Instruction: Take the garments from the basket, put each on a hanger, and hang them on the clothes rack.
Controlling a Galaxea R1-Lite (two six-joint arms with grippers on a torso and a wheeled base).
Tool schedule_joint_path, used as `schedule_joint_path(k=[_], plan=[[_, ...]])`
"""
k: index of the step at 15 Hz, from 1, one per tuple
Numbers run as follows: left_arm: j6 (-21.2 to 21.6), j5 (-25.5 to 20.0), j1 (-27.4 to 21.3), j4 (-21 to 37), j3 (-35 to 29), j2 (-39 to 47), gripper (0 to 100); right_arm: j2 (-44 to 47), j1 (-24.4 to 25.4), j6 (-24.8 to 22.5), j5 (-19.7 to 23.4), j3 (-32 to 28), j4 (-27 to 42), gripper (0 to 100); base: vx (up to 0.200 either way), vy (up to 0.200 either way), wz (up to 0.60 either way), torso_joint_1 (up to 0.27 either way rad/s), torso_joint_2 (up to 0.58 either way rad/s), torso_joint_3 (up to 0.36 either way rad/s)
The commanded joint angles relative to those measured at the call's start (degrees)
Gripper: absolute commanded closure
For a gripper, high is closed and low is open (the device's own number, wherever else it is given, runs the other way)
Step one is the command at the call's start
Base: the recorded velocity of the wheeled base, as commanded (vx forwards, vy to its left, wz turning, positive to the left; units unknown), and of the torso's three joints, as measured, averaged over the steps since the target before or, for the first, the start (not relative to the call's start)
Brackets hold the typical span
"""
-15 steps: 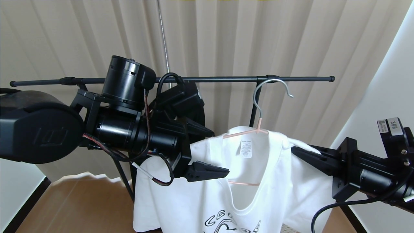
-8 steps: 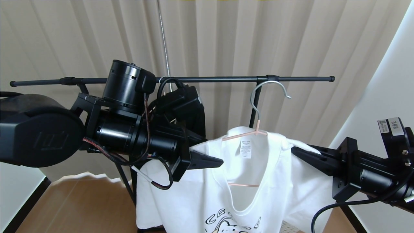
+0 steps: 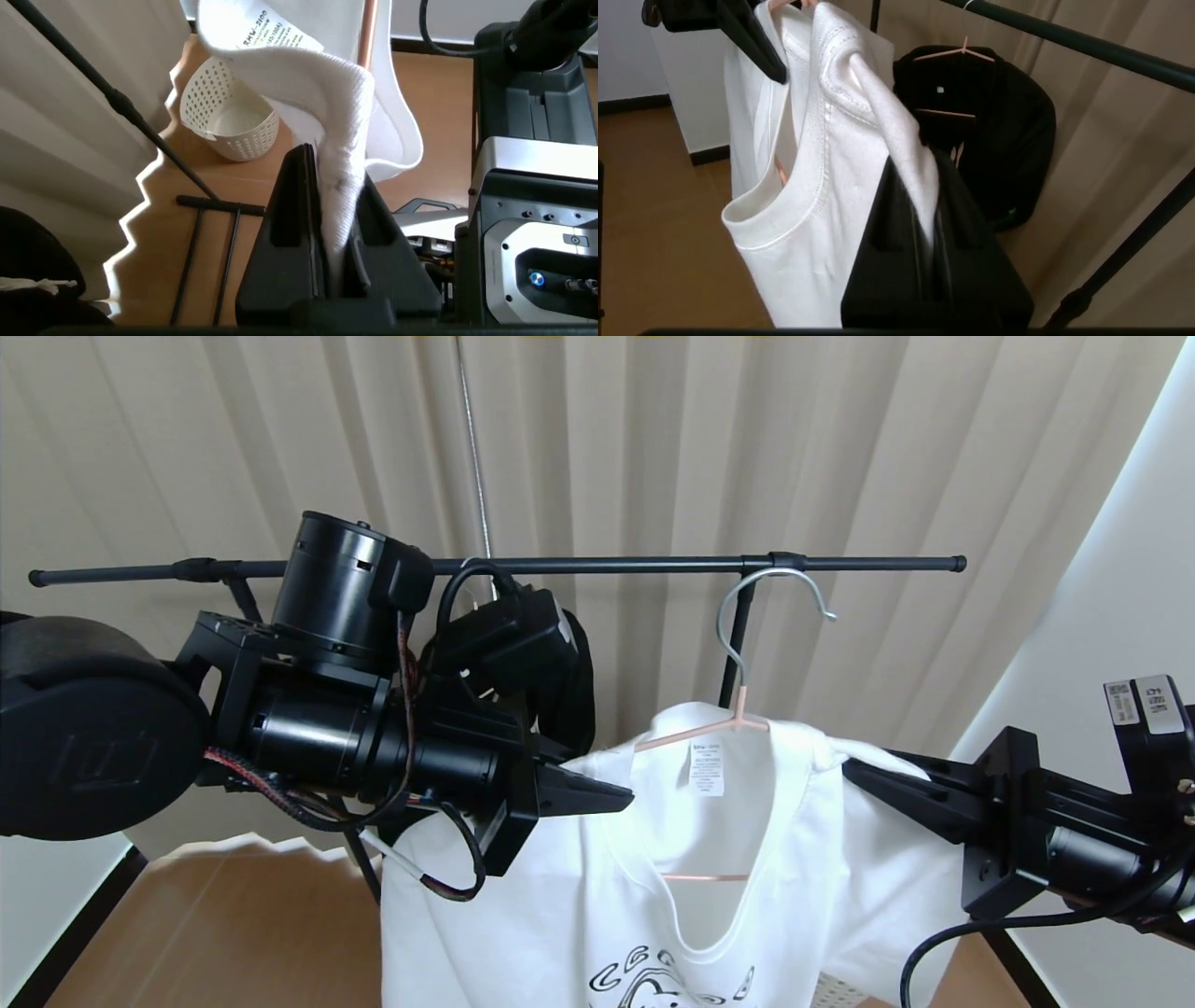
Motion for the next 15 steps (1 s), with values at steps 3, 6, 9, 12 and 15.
schedule_joint_path(k=[3, 6, 9, 12, 15], plan=[[-0.1, 0.1, 0.1, 0.0, 0.1, -0.5, 100, -0.6, -0.2, -0.1, 0.0, 0.2, 0.0, 0, 0.0, 0.0, 0.0, 0.0, 0.0, 0.0], [-0.1, 0.2, 1.1, -0.1, 0.1, -0.6, 100, -0.4, -1.0, -1.3, 0.0, 0.4, 0.0, 0, 0.0, 0.0, 0.0, 0.0, 0.0, 0.0], [-0.7, 0.2, 2.1, -0.1, 0.3, -1.2, 100, -0.5, -2.4, -1.5, 0.1, -0.1, 0.0, 0, 0.0, 0.0, 0.0, 0.0, 0.0, 0.0], [-1.4, 0.1, 2.9, -1.9, 1.5, -1.8, 100, -0.1, -3.4, -1.5, 0.1, -0.5, 0.0, 0, 0.0, 0.0, 0.0, 0.0, 0.0, 0.0], [-4.8, 0.2, 3.8, -11.0, 8.4, -4.4, 100, -0.1, -4.7, -1.5, 0.0, -1.1, 0.0, 0, 0.0, 0.0, 0.0, 0.0, 0.0, 0.0]])
